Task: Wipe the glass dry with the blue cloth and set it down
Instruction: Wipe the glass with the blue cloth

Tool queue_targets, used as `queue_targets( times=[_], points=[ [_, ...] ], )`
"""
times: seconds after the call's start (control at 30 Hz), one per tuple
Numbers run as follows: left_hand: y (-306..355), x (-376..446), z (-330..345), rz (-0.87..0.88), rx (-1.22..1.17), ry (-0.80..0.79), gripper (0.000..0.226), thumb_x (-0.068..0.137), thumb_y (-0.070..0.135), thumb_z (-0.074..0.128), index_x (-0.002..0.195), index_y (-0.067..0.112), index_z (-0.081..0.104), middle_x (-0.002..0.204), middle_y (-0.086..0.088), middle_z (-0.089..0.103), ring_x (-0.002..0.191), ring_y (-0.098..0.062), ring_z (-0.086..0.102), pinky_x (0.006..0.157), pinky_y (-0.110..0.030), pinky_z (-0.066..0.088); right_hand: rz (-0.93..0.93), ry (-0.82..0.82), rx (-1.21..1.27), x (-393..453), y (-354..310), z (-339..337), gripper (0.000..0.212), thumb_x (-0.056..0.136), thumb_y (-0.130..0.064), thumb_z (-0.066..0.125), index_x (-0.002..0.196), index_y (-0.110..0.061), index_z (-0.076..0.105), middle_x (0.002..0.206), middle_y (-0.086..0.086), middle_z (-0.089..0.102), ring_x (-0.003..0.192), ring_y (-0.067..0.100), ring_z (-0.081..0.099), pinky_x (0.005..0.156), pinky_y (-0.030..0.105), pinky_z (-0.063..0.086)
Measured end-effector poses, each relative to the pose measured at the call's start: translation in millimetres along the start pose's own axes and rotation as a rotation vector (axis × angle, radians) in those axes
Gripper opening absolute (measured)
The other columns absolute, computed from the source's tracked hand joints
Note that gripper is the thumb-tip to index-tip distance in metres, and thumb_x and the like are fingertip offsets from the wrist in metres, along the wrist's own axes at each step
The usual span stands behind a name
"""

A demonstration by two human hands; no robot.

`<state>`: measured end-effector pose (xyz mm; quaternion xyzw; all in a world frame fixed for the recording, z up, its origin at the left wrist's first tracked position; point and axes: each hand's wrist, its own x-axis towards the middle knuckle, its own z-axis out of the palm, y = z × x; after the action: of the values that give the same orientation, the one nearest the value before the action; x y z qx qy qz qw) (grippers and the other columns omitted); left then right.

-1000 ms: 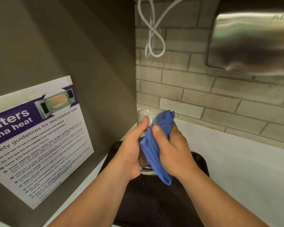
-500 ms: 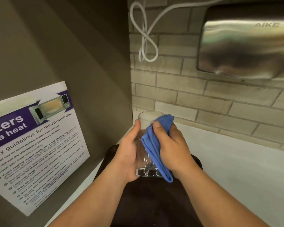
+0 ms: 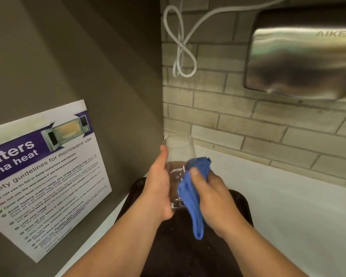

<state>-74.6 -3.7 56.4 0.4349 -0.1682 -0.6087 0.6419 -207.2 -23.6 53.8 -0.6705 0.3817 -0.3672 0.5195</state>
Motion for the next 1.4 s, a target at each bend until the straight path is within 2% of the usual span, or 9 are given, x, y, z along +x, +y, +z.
queue_targets(
  times=[0.13,0.37,0.5,0.73,0.83,0.97,1.17,1.3,1.4],
  points=[
    [2.5,-4.3,0.9,0.011,-0.007,-0.048,0.106,0.058,0.076,0.083,0.131,0.0,0.073,0.136,-0.03,0.07,0.131,-0.043,0.065,0.118,-0.052,0.047,-0.232,-0.008,-0.289,-13.3,-3.4,12.5,0.06,0.087,-0.063,0.044,0.134,-0.027,0.046,0.112,-0.009,0.066,0.102,-0.001,0.067,0.085,0.013,0.054],
    [11.8,-3.9,-0.8,0.085,0.088,-0.146,0.088,0.079,0.075,0.068,0.134,0.006,0.072,0.137,-0.028,0.071,0.129,-0.044,0.067,0.109,-0.054,0.055,0.007,0.053,0.117,22.9,-30.3,-4.2,0.052,0.086,-0.072,0.047,0.087,-0.028,0.074,0.082,0.001,0.08,0.078,0.013,0.077,0.079,0.038,0.06],
    [9.2,-5.7,-0.7,0.059,0.166,-0.103,0.087,0.083,0.08,0.053,0.129,0.01,0.077,0.137,-0.025,0.072,0.124,-0.041,0.07,0.105,-0.051,0.057,0.122,0.048,0.224,18.1,-12.8,-0.4,0.053,0.094,-0.068,0.044,0.088,-0.028,0.078,0.088,0.005,0.082,0.083,0.02,0.079,0.084,0.042,0.062],
    [2.7,-10.6,0.0,0.03,0.175,-0.07,0.082,0.087,0.072,0.062,0.134,0.005,0.072,0.131,-0.023,0.076,0.121,-0.038,0.074,0.108,-0.051,0.057,0.0,0.068,0.069,15.6,-6.3,0.6,0.038,0.094,-0.064,0.045,0.09,-0.034,0.069,0.09,0.002,0.078,0.084,0.014,0.075,0.081,0.036,0.06],
    [7.7,-11.6,2.1,0.021,0.171,0.012,0.087,0.08,0.077,0.066,0.127,0.005,0.076,0.131,-0.025,0.076,0.121,-0.041,0.073,0.114,-0.056,0.051,-0.066,-0.107,0.053,4.8,-7.2,-2.1,0.018,0.087,-0.056,0.055,0.101,-0.048,0.063,0.101,-0.02,0.074,0.095,-0.003,0.071,0.078,0.016,0.054],
    [5.6,-10.5,-2.0,0.041,0.214,0.038,0.081,0.084,0.076,0.059,0.125,0.009,0.078,0.121,-0.021,0.081,0.114,-0.036,0.077,0.103,-0.049,0.06,-0.21,-0.049,-0.115,1.0,-3.5,-0.4,0.048,0.09,-0.056,0.056,0.13,-0.029,0.054,0.11,-0.017,0.07,0.105,-0.007,0.066,0.087,0.012,0.053],
    [1.6,-12.9,5.1,-0.008,0.034,-0.058,0.075,0.097,0.071,0.048,0.13,0.01,0.076,0.138,-0.026,0.072,0.127,-0.045,0.068,0.107,-0.057,0.055,-0.064,0.049,0.121,25.3,-22.5,-13.3,0.032,0.099,-0.051,0.049,0.088,-0.033,0.073,0.074,-0.009,0.077,0.072,0.006,0.073,0.069,0.029,0.053],
    [8.5,-1.1,2.0,-0.012,0.017,0.054,0.084,0.092,0.08,0.049,0.126,0.007,0.074,0.127,-0.026,0.076,0.113,-0.044,0.074,0.091,-0.053,0.061,-0.064,-0.148,0.117,-0.3,-3.9,-11.3,0.018,0.099,-0.037,0.055,0.103,-0.028,0.07,0.093,-0.008,0.078,0.091,0.005,0.074,0.078,0.016,0.054],
    [3.4,-0.6,-4.6,0.03,0.103,0.106,0.083,0.089,0.082,0.051,0.12,0.008,0.074,0.13,-0.026,0.075,0.12,-0.044,0.072,0.107,-0.057,0.054,-0.164,-0.168,-0.07,-10.1,-1.7,-4.3,0.028,0.095,-0.04,0.056,0.117,-0.023,0.061,0.097,-0.015,0.072,0.098,-0.005,0.068,0.08,0.006,0.049]
  ],
)
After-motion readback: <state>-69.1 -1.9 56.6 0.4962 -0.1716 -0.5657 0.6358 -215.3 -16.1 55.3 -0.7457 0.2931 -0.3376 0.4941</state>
